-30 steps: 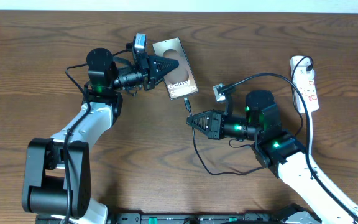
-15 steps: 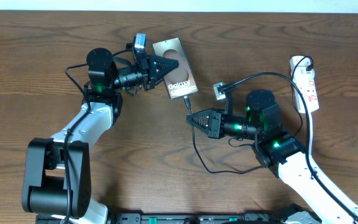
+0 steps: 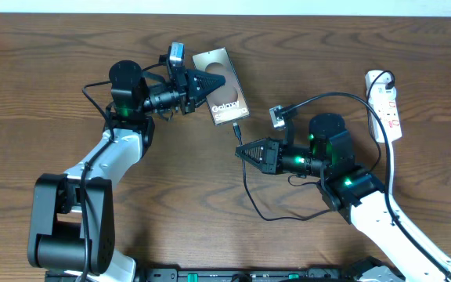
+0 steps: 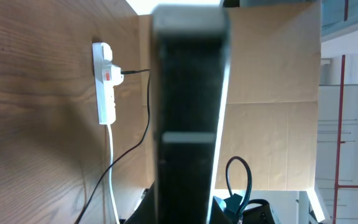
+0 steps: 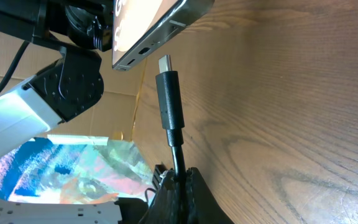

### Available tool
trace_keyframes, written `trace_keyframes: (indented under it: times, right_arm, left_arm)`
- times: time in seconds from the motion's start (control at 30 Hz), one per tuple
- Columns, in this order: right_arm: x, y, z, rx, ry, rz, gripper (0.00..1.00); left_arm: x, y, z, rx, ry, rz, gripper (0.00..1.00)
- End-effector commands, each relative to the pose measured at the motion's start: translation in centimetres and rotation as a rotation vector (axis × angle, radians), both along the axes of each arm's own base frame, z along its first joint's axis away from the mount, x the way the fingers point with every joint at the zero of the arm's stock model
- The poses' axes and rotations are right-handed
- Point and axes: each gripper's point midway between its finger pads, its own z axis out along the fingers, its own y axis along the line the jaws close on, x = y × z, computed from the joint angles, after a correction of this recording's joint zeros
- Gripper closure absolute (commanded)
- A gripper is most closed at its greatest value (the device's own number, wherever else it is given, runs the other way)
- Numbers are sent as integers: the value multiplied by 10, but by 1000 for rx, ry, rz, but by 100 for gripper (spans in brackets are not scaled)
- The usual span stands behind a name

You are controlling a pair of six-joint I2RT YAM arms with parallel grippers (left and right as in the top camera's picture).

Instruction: Plug charger to phone and switch on socket

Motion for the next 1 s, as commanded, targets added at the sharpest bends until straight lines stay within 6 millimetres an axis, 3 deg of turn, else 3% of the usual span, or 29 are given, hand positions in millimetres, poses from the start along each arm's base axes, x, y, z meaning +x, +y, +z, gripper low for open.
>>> trace_keyframes:
  times: [0.0, 0.97]
  right_arm:
    - [2, -2, -1, 0, 12, -13, 99]
    - [2, -2, -1, 4, 16, -15, 99]
  left_arm:
    - [0, 0, 10, -8, -27, -9, 93]
    - [1, 0, 10, 9, -81, 0, 93]
